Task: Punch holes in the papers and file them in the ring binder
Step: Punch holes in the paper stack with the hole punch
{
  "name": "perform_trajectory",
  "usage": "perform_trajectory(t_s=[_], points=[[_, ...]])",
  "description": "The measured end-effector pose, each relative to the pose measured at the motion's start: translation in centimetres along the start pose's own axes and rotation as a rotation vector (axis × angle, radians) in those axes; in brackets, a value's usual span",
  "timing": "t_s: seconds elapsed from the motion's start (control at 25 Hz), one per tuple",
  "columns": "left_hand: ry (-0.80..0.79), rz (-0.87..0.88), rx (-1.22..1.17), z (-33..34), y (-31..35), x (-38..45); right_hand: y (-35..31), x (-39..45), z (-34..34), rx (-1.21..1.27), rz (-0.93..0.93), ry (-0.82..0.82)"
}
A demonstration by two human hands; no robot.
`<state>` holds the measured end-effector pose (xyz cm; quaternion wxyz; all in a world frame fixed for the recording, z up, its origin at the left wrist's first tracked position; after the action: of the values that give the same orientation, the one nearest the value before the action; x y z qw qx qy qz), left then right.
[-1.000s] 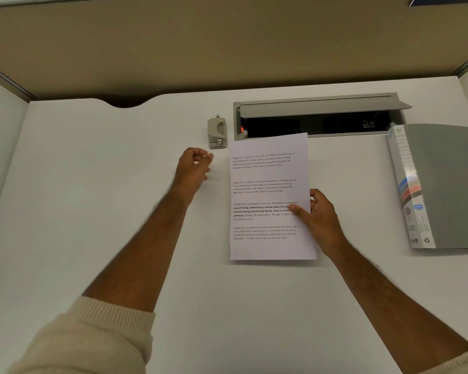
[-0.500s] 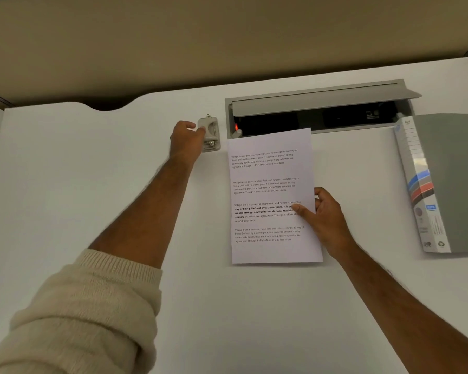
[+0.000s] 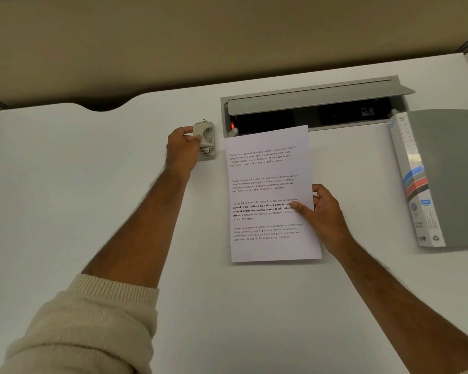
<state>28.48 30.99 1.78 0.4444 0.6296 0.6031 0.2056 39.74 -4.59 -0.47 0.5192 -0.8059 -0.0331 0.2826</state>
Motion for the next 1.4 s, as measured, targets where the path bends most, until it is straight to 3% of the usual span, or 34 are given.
perform_trajectory(t_s=[0.6,1.4], points=[[-0.031,0.047,-0.026,-5.6,-3.4,-10.3,-1.2,-5.5,-2.2,0.006,-0.076,0.019],[-0.093,-0.074,0.031,-9.1,-14.6,-23.1,5.2,-12.5,-3.9,-0.062,-0.023,-0.056]])
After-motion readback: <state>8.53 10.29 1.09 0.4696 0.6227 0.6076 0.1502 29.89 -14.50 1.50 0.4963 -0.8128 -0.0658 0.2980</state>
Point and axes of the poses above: each hand's wrist, its own x-axis towards the middle knuckle, its own z-axis out of the palm, y = z × x, the point moved 6 cm from there along x, towards the middle knuckle, and after that the axes turned 12 degrees about y, right-handed, at the moved point
